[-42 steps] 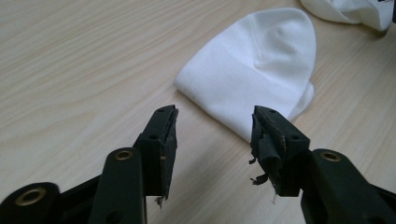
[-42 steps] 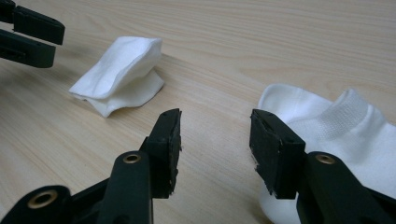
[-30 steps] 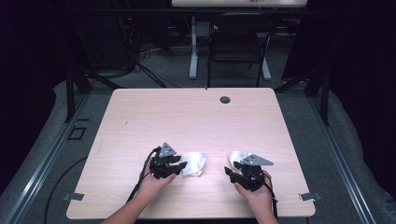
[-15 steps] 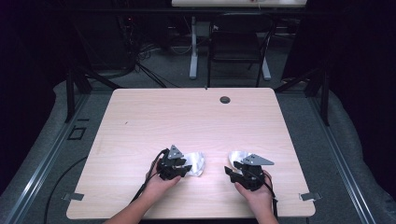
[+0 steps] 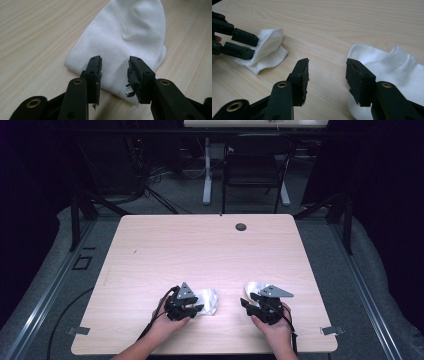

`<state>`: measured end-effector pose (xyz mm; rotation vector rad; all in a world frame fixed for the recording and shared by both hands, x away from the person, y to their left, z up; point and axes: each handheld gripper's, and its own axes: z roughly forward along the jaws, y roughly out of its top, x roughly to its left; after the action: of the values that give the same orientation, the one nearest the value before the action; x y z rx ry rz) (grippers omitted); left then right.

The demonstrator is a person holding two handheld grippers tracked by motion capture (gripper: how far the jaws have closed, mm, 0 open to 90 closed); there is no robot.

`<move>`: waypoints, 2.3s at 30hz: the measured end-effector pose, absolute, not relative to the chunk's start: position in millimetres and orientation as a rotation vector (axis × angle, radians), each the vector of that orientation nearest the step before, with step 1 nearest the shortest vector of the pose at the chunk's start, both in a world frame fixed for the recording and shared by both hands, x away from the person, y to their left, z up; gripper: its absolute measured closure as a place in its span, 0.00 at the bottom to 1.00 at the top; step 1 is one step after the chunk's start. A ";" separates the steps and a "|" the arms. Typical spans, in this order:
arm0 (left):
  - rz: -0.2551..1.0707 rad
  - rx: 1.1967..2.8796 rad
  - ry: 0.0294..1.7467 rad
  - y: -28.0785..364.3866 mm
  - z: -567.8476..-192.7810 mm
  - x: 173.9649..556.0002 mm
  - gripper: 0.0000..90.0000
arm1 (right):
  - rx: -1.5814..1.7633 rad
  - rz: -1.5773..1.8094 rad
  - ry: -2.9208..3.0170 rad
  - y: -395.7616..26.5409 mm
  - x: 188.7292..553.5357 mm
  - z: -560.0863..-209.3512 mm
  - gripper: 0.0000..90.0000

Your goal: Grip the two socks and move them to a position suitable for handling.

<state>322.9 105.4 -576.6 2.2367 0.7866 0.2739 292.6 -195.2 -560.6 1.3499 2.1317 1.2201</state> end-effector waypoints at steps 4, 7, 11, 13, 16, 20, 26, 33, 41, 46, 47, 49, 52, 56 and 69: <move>0.265 2.237 0.775 110.0 -576.9 316.6 0.69 | 1.347 1.221 2.127 -195.3 292.6 -560.4 0.59; 0.263 2.233 0.764 114.9 -577.6 311.3 0.69 | 1.346 1.222 2.124 -195.8 292.2 -559.6 0.59; 0.236 2.242 0.745 119.4 -577.2 305.4 0.69 | 1.323 1.216 2.121 -197.0 290.8 -555.0 0.63; 0.234 2.252 0.729 120.8 -576.7 302.9 0.69 | 1.309 1.208 2.104 -199.2 290.5 -551.2 0.64; 0.226 2.263 0.714 122.8 -576.2 298.6 0.69 | 1.335 1.185 2.054 -208.0 292.2 -546.1 0.68; 0.225 2.257 0.706 126.6 -573.9 297.0 0.67 | 1.377 1.182 2.025 -215.5 294.8 -543.1 0.72; 0.213 2.123 0.759 149.8 -551.4 296.6 0.62 | 1.434 1.051 2.028 -229.6 305.4 -547.4 0.72; 0.207 2.095 0.816 168.6 -551.5 300.9 0.60 | 1.492 0.964 2.086 -221.8 320.4 -566.2 0.69; 0.207 2.071 0.863 175.9 -553.6 307.9 0.59 | 1.427 0.930 2.163 -200.9 331.2 -575.2 0.71; 0.215 2.070 0.870 177.7 -555.2 310.3 0.59 | 1.396 0.961 2.198 -184.5 341.6 -576.0 0.72; 0.220 2.068 0.880 177.5 -555.8 310.1 0.59 | 1.392 0.966 2.210 -180.5 344.3 -575.8 0.72; 0.211 2.068 0.875 177.9 -556.4 310.7 0.59 | 1.385 0.964 2.218 -175.7 347.1 -575.6 0.73; 0.213 2.079 0.869 178.1 -557.5 311.4 0.59 | 1.359 0.983 2.255 -153.8 357.4 -575.4 0.74; 0.216 2.080 0.867 177.7 -558.0 311.2 0.59 | 1.317 0.986 2.302 -135.1 364.4 -574.3 0.75; 0.201 2.102 0.860 173.1 -562.2 309.6 0.59 | 1.214 1.014 2.400 -77.7 382.3 -574.7 0.76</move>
<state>309.6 173.1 -562.2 2.1019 0.8602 0.2014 382.3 -77.7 -574.7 1.2137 2.4000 1.0135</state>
